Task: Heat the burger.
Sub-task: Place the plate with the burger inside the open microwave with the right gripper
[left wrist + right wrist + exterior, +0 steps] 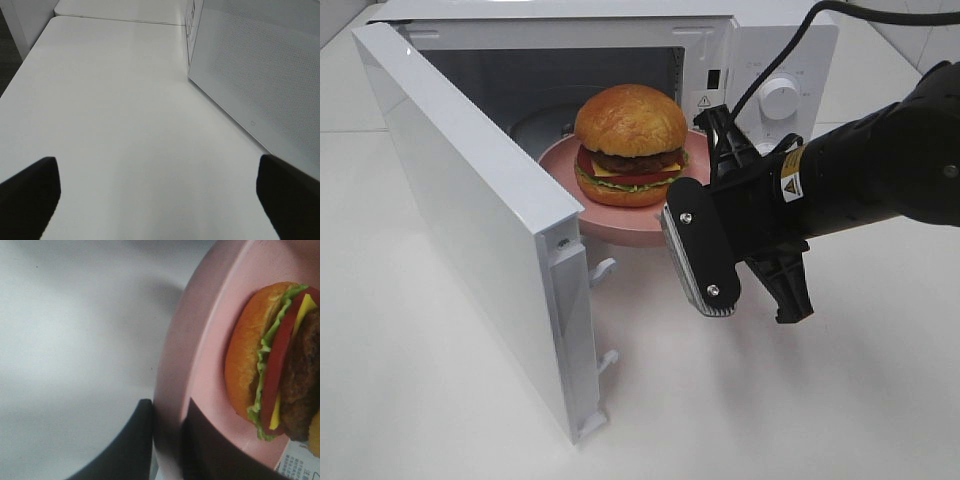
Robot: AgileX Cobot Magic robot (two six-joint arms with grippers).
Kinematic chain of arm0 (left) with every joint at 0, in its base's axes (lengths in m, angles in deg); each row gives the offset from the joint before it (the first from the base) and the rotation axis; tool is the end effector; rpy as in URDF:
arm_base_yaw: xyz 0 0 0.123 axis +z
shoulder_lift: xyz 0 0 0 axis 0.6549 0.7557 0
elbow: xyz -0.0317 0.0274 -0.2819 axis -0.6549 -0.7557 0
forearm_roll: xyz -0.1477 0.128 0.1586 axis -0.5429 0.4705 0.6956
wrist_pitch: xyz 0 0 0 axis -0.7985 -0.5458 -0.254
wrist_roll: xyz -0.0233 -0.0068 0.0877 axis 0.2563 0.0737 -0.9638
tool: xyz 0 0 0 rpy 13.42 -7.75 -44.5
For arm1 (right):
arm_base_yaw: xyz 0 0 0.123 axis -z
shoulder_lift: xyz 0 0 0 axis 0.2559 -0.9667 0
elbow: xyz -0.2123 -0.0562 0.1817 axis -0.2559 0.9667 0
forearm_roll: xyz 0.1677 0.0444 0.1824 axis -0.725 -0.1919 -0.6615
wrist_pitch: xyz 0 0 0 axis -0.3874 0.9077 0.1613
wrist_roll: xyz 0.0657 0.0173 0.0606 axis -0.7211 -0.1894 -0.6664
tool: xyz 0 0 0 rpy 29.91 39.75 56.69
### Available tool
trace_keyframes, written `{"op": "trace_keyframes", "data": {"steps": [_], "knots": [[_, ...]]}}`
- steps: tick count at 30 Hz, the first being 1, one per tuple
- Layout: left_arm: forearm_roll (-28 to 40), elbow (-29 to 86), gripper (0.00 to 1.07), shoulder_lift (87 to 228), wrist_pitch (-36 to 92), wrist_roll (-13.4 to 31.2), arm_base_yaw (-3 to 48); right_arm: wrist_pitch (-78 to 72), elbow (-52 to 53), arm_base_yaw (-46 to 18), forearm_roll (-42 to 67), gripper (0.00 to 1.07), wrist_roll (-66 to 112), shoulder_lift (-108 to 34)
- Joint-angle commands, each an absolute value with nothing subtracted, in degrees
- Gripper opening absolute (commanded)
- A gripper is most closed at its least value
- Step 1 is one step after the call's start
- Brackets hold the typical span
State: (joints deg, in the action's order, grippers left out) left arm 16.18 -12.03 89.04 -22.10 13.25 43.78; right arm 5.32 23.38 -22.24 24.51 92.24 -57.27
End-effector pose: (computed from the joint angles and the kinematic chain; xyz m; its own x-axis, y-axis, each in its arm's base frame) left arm -0.0078 -0.0068 0.2811 -0.4437 -0.0701 -0.8934 -0.0093 0.9972 -0.0736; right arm 0.2464 0.1841 0.2011 0.5505 -0.8339 -0.0397 -0.5964 -0.3596 -0.7176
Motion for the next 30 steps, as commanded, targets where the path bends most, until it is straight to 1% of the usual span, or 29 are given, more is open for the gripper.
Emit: {"op": "trace_keyframes", "data": {"steps": [1, 8, 10, 13, 17, 30], "knots": [[16.0, -12.0, 1.01, 88.2, -22.1, 13.3, 43.5, 0.4, 22.8, -21.8, 24.0, 0.06, 93.4, -56.6], [16.0, -12.0, 1.01, 88.2, -22.1, 13.3, 43.5, -0.4, 22.8, -21.8, 19.3, 0.06, 98.0, -56.7], [16.0, -12.0, 1.01, 88.2, -22.1, 13.3, 43.5, -0.7, 22.8, -21.8, 14.7, 0.06, 103.1, -57.5], [16.0, -12.0, 1.01, 88.2, -22.1, 13.3, 43.5, -0.7, 22.8, -21.8, 13.6, 0.06, 104.3, -57.8], [16.0, -12.0, 1.01, 88.2, -22.1, 13.3, 43.5, -0.6, 22.2, -21.9, 9.2, 0.06, 109.6, -59.7], [16.0, -12.0, 1.01, 88.2, -22.1, 13.3, 43.5, -0.2, 15.5, -22.0, 9.3, 0.07, 109.7, -64.8]]}}
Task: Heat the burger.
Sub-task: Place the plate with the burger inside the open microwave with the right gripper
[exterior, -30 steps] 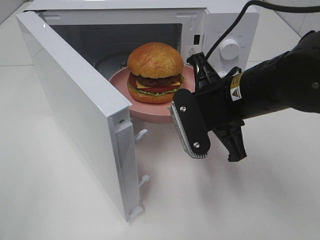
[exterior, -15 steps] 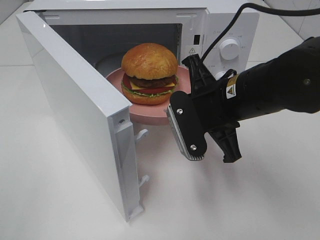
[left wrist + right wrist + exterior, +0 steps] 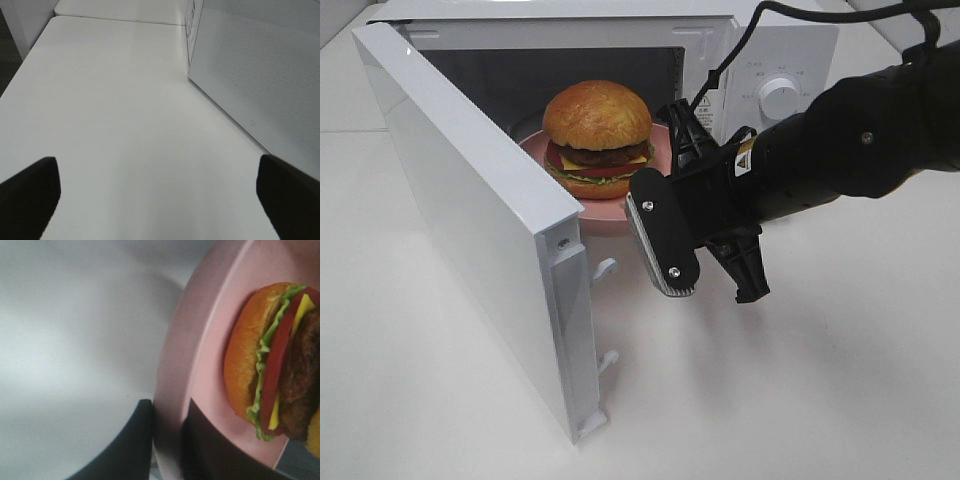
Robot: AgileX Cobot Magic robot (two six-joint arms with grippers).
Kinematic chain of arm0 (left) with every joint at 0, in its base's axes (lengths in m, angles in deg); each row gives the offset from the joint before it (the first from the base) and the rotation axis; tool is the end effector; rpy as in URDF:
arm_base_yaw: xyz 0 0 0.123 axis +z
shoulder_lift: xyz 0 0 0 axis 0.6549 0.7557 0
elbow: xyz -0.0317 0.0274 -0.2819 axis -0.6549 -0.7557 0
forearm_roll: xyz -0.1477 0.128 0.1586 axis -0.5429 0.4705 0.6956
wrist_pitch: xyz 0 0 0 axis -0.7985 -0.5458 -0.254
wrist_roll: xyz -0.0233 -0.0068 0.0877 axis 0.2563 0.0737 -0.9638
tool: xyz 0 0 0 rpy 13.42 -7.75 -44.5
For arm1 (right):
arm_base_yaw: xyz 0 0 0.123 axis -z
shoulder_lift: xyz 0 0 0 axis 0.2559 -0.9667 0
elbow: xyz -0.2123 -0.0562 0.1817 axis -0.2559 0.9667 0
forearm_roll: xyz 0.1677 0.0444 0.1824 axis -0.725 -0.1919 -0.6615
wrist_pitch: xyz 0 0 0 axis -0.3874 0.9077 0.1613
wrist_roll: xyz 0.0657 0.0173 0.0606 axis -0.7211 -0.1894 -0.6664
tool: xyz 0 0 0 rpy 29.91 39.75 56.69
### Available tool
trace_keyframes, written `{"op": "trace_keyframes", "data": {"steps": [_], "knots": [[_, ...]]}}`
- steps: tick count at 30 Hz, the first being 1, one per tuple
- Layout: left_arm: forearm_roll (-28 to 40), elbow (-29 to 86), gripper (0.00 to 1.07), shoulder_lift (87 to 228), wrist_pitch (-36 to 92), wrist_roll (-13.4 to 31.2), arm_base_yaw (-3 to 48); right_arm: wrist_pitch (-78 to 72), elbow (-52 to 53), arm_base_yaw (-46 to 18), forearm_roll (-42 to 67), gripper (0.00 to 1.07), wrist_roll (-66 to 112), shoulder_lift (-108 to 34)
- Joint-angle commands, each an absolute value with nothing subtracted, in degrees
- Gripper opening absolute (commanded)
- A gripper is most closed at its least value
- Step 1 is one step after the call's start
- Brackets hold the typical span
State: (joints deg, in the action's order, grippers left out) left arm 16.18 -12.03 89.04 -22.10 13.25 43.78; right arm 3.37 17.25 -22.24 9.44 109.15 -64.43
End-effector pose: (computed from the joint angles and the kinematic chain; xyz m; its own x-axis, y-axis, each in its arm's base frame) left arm -0.0078 -0.0068 0.2811 -0.4437 -0.0701 -0.8934 -0.0093 0.9972 -0.0736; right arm 0.2719 0.2057 0.1918 0.5822 -0.8125 -0.0308 -0.5703 -0.3810 -0.7278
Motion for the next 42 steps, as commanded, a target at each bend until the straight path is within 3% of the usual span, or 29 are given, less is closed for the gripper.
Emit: {"op": "trace_keyframes", "data": {"steps": [1, 42], "knots": [[16.0, -12.0, 1.01, 88.2, -22.1, 13.3, 43.5, -0.1, 14.7, -22.0, 9.3, 0.07, 109.7, -65.6], [16.0, -12.0, 1.01, 88.2, -22.1, 13.3, 43.5, 4.3, -5.0, -22.0, 9.7, 0.08, 105.9, -81.8]]}}
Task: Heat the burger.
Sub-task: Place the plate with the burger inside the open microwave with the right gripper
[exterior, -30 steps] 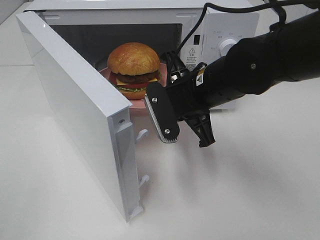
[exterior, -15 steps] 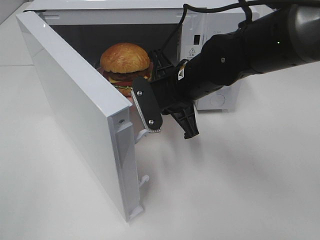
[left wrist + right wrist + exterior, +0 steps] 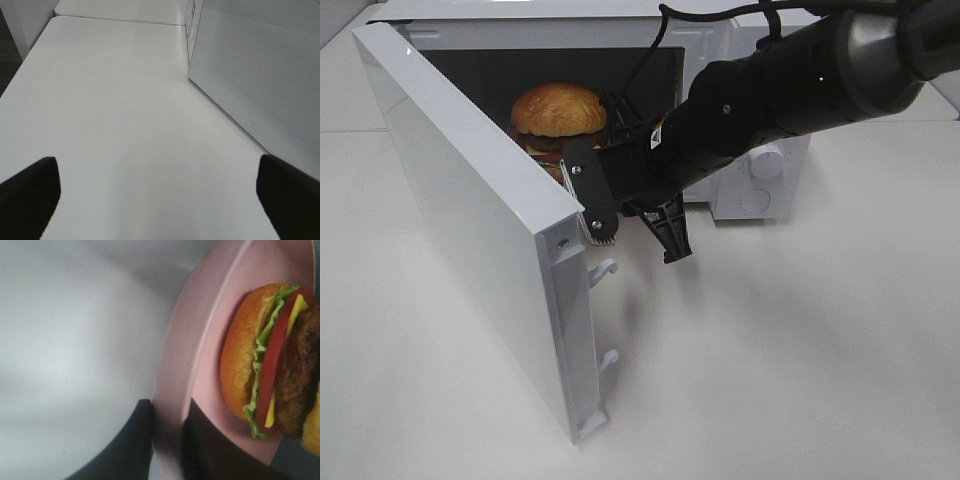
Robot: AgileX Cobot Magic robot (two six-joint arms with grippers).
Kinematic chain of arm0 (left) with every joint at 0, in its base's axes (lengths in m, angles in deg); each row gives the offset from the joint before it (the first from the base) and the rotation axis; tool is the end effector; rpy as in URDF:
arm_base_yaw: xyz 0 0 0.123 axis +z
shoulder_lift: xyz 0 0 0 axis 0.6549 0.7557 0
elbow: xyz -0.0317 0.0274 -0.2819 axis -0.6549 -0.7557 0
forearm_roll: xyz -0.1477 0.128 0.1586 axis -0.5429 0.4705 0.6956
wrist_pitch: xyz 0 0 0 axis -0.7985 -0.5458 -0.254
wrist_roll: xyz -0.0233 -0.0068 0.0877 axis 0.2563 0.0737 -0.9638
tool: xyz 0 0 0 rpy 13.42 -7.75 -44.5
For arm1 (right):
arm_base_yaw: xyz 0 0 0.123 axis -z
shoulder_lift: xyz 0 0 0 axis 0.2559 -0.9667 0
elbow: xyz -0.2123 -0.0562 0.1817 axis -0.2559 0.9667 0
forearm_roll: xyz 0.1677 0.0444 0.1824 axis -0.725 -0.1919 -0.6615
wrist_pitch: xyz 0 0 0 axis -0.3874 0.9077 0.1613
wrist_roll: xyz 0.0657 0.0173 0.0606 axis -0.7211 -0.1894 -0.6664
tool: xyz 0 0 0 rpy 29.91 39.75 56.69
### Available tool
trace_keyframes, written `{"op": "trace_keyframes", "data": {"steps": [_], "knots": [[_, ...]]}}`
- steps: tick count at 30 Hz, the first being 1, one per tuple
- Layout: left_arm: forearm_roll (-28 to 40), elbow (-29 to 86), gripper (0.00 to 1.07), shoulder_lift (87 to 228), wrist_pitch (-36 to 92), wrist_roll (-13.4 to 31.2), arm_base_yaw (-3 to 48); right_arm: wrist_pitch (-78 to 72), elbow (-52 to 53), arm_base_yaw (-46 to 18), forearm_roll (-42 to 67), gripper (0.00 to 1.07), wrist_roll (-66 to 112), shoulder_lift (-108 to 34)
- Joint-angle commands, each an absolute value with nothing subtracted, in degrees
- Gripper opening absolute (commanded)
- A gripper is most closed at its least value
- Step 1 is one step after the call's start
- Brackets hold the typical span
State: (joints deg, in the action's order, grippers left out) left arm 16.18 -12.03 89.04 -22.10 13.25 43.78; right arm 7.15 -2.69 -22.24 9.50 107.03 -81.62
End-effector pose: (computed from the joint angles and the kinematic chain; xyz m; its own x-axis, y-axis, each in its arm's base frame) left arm -0.0078 -0.0068 0.2811 -0.4437 -0.0701 -0.8934 -0.0093 0.9972 -0.0736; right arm 0.3389 0.2567 0.1679 0.5625 -0.8247 -0.0581 -0.6011 -0.3596 -0.7137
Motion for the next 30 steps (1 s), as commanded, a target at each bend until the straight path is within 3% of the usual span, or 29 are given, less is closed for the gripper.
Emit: {"op": "trace_keyframes", "data": {"steps": [1, 30], "knots": [[16.0, -12.0, 1.01, 88.2, -22.1, 13.3, 43.5, 4.3, -5.0, -22.0, 9.7, 0.08, 105.9, -81.8], [16.0, -12.0, 1.01, 88.2, -22.1, 13.3, 43.5, 10.0, -18.0, -21.2, 17.5, 0.08, 98.9, -90.7]]}}
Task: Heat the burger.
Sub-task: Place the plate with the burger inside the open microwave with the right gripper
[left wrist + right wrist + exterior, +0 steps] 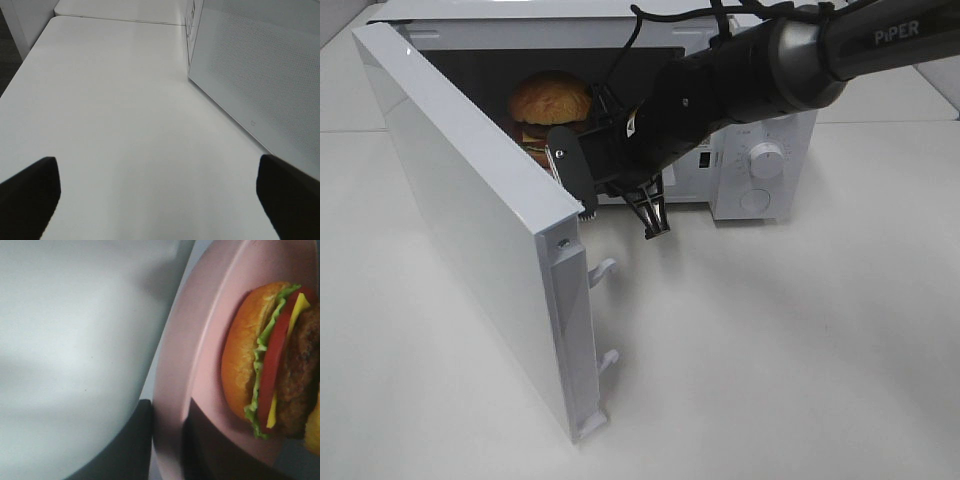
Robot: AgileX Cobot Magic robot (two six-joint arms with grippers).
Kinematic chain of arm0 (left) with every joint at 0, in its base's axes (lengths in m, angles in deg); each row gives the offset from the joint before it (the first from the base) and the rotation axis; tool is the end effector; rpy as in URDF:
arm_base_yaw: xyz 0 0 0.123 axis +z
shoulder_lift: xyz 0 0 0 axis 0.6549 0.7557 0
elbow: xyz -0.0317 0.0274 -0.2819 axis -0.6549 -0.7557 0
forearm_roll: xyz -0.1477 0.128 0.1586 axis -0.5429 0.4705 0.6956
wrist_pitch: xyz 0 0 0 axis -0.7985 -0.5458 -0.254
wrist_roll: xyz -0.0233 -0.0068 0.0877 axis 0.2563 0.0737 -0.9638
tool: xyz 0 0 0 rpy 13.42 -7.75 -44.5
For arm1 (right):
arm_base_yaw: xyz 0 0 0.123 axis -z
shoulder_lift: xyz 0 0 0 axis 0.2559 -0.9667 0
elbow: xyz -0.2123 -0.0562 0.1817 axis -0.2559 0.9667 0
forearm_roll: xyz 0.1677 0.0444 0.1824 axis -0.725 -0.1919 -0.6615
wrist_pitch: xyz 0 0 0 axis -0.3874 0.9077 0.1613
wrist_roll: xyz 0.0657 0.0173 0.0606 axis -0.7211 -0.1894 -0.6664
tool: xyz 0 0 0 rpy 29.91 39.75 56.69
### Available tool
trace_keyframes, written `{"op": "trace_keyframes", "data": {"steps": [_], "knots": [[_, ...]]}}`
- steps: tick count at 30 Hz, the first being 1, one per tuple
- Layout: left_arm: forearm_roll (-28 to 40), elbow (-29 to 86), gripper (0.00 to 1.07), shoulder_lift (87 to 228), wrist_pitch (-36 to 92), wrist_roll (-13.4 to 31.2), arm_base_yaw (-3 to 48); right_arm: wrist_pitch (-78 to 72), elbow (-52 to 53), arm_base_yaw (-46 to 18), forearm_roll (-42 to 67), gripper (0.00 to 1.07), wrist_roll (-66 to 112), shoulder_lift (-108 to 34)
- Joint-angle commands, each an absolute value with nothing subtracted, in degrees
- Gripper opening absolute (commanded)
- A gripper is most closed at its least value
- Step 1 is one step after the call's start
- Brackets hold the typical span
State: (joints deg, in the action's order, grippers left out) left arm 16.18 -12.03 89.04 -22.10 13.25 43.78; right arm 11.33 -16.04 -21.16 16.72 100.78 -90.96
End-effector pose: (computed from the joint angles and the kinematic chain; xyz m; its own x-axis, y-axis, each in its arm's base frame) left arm -0.0078 -0.0068 0.2811 -0.4437 -0.0701 -0.8934 -0.0093 0.9972 -0.0736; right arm 0.3823 0.2761 0.1557 0.5442 -0.8383 -0.0330 -0.6002 -0.3615 -0.7135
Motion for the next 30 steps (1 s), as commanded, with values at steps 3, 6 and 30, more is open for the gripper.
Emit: {"op": "trace_keyframes", "data": {"steps": [3, 6, 30], "knots": [[16.0, -12.0, 1.01, 88.2, -22.1, 13.3, 43.5, 11.7, -21.4, -21.2, 19.5, 0.08, 96.3, -92.2], [16.0, -12.0, 1.01, 88.2, -22.1, 13.3, 43.5, 12.3, -23.2, -20.8, 20.8, 0.08, 94.8, -93.0], [16.0, -12.0, 1.01, 88.2, -22.1, 13.3, 43.5, 14.7, -27.8, -19.3, 21.4, 0.11, 93.3, -96.7]]}}
